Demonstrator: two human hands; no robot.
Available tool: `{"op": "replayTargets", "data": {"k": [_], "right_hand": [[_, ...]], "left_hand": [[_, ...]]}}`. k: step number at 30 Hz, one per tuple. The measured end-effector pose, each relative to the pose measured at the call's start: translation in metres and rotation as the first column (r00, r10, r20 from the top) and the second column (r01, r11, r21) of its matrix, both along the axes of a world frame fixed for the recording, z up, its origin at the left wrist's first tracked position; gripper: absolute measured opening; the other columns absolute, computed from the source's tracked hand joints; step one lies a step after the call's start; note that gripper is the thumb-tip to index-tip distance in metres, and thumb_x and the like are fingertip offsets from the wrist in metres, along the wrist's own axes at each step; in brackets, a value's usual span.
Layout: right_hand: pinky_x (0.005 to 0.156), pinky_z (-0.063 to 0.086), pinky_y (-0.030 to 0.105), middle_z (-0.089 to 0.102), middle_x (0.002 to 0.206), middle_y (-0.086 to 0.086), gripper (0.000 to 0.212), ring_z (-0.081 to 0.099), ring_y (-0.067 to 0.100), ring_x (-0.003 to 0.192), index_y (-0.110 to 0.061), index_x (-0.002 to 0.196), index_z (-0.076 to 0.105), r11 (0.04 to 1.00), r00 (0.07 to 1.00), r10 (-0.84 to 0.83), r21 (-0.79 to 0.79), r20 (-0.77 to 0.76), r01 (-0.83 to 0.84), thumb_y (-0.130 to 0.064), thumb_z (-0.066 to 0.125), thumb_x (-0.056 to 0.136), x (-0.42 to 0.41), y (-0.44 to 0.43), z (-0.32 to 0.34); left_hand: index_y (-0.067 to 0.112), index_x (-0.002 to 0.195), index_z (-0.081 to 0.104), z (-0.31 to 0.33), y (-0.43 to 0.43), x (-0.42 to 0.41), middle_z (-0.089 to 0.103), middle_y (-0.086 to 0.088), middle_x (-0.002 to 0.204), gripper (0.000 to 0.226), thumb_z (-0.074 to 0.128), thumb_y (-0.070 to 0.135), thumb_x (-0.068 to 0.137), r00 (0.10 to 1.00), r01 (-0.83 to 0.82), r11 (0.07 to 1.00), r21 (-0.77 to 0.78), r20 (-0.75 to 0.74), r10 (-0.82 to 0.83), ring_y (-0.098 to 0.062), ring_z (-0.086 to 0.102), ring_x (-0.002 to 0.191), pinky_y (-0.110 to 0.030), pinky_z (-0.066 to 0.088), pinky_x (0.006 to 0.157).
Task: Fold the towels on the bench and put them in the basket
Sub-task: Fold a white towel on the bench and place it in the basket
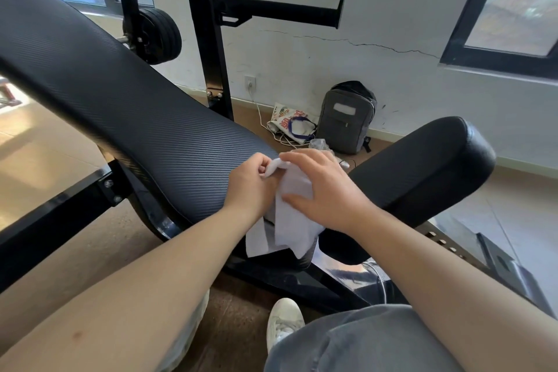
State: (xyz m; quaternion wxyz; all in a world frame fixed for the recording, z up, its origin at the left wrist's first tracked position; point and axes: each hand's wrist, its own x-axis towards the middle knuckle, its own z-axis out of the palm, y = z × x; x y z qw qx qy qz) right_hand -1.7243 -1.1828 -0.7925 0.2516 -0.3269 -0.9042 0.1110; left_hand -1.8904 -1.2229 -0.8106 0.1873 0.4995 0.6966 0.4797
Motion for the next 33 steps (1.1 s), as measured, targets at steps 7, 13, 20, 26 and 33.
{"op": "replayTargets", "data": {"k": [7,13,20,26,33], "right_hand": [[0.11,0.029,0.067,-0.013,0.166,-0.002,0.121,-0.01,0.031,0.153,-0.052,0.154,-0.006,0.976,0.909,-0.192,0.171,0.37,0.136,-0.067,0.077,0.068,0.016,0.01,-0.007],[0.1,0.048,0.052,-0.016,0.164,0.01,0.114,0.01,0.045,0.147,-0.044,0.159,0.001,0.992,0.92,-0.085,0.116,0.384,0.044,-0.01,0.074,0.079,0.013,0.011,-0.021],[0.097,0.047,0.056,0.03,0.158,0.016,0.091,0.042,0.045,0.129,-0.03,0.151,0.039,0.979,0.994,0.005,0.2,0.111,-0.027,0.013,0.06,0.074,0.001,0.016,-0.017],[0.114,0.036,0.035,0.042,0.15,0.002,0.04,0.039,0.013,0.136,-0.023,0.131,0.062,0.964,0.99,-0.017,0.26,-0.137,0.052,-0.007,0.058,0.095,-0.008,0.008,-0.002],[0.104,0.044,0.046,0.041,0.15,0.008,0.06,0.039,0.034,0.136,-0.03,0.151,0.039,0.956,0.922,-0.253,-0.069,0.294,0.285,-0.036,0.062,0.095,-0.002,0.017,-0.021]], "left_hand": [[0.018,0.092,0.063,-0.013,0.002,-0.015,0.071,-0.009,0.097,0.026,0.06,0.044,0.094,0.751,-0.204,0.978,-0.035,0.636,0.179,-0.03,0.069,0.093,-0.049,0.059,0.084],[0.028,0.117,0.052,-0.022,-0.01,-0.028,0.064,-0.001,0.117,0.029,0.066,0.026,0.092,0.944,-0.03,0.999,-0.022,0.329,0.035,-0.016,0.063,0.1,-0.04,0.056,0.087],[0.05,0.154,0.012,-0.022,-0.029,-0.023,0.025,0.0,0.144,0.107,0.083,0.042,0.074,0.891,0.318,0.945,-0.073,-0.318,-0.324,-0.017,0.044,0.12,-0.033,0.048,0.097],[0.04,0.154,0.026,-0.036,-0.024,-0.019,0.04,0.003,0.126,0.094,0.081,0.034,0.077,0.956,0.244,0.97,0.025,-0.174,-0.236,-0.011,0.049,0.109,-0.016,0.044,0.085],[0.029,0.144,0.048,-0.05,-0.022,-0.018,0.042,0.0,0.135,0.062,0.069,0.046,0.088,0.984,0.1,0.988,-0.118,-0.136,-0.116,-0.012,0.053,0.117,-0.018,0.032,0.093]]}}
